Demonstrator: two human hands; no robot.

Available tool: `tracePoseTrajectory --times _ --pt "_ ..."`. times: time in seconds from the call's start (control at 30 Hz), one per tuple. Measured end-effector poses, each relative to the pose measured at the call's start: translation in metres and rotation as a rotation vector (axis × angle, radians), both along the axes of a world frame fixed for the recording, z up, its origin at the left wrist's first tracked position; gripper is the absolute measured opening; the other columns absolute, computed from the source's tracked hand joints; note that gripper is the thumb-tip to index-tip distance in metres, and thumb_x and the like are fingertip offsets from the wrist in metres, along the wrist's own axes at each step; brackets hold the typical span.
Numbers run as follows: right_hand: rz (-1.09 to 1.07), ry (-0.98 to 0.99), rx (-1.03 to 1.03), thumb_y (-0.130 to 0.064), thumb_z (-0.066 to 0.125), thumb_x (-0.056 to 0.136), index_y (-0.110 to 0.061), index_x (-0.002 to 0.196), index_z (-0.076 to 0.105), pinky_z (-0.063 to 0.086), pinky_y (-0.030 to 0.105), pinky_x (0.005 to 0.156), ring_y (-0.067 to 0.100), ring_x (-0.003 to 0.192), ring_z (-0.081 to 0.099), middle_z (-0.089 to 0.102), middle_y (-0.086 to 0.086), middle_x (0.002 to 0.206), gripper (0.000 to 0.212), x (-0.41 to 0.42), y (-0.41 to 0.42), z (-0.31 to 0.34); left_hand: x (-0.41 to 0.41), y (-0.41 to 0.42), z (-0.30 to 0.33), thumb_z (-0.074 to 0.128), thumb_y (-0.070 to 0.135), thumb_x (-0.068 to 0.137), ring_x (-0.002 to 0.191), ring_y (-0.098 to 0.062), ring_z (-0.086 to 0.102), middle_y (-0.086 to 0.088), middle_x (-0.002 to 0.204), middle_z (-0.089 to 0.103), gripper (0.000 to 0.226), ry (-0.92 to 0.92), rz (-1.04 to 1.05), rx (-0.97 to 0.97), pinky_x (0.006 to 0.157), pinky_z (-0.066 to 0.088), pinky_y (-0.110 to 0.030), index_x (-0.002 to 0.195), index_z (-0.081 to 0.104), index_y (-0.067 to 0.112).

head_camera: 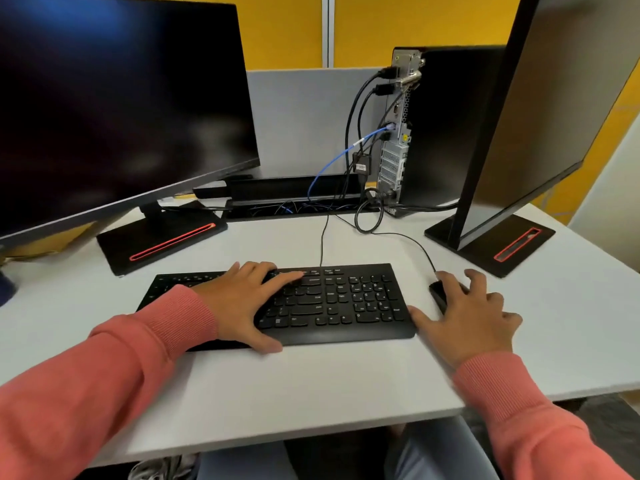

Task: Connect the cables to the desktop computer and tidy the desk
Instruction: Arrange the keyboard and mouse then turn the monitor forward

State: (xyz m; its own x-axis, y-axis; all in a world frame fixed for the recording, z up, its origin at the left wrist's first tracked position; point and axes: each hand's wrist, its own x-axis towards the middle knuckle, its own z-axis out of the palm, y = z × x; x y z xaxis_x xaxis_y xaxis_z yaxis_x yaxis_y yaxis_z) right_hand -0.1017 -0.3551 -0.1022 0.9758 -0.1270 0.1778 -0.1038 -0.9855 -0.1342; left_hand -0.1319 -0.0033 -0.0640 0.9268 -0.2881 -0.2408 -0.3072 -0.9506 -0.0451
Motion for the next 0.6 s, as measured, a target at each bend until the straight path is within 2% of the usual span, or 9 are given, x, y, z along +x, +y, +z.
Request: tracePoseTrajectory --times 0.07,0.17,0.23,0.4,0.6 --pt "0.014 0.004 0.000 -0.076 0.041 0.084 -0.043 0.145 0.030 0.037 0.052 0.100 0.033 0.129 0.043 0.022 0.001 0.155 0.071 0.000 0.013 -0.002 -0.003 0.008 -0.001 0.058 0.089 0.066 0.143 -0.025 0.021 -0.003 0.160 0.016 0.120 0.000 0.013 -0.006 0.123 0.021 -0.048 0.153 -0.014 0.051" --pt "0.064 -0.035 0.054 -0.048 0.049 0.094 -0.039 0.145 0.034 0.036 0.049 0.100 0.033 0.125 0.043 0.024 0.002 0.154 0.054 0.003 0.026 -0.005 -0.003 0.010 -0.002 0.060 0.088 0.066 0.143 -0.025 0.022 -0.003 0.159 0.018 0.120 -0.016 0.003 -0.014 0.122 0.023 -0.046 0.154 -0.011 0.049" --pt "0.074 -0.054 0.064 -0.039 0.049 0.096 -0.038 0.145 0.036 0.037 0.049 0.101 0.033 0.125 0.044 0.027 0.003 0.153 0.051 0.008 0.030 -0.007 -0.004 0.012 -0.003 0.060 0.089 0.065 0.143 -0.024 0.023 -0.003 0.160 0.018 0.120 -0.020 0.001 -0.030 0.121 0.024 -0.045 0.154 -0.010 0.050" --pt "0.020 -0.059 0.052 -0.048 0.047 0.098 -0.037 0.144 0.036 0.039 0.049 0.100 0.029 0.126 0.044 0.033 0.001 0.149 0.049 0.021 0.022 -0.010 -0.005 0.018 -0.005 0.058 0.091 0.064 0.144 -0.024 0.022 -0.003 0.160 0.017 0.119 -0.018 0.002 -0.032 0.122 0.023 -0.046 0.154 -0.007 0.048" --pt "0.024 -0.067 0.039 -0.049 0.043 0.098 -0.038 0.143 0.037 0.039 0.049 0.098 0.028 0.124 0.042 0.035 0.000 0.146 0.047 0.023 0.023 -0.011 -0.004 0.018 -0.005 0.059 0.090 0.065 0.144 -0.023 0.021 -0.001 0.160 0.017 0.117 -0.020 0.000 -0.035 0.122 0.023 -0.044 0.155 -0.005 0.048"
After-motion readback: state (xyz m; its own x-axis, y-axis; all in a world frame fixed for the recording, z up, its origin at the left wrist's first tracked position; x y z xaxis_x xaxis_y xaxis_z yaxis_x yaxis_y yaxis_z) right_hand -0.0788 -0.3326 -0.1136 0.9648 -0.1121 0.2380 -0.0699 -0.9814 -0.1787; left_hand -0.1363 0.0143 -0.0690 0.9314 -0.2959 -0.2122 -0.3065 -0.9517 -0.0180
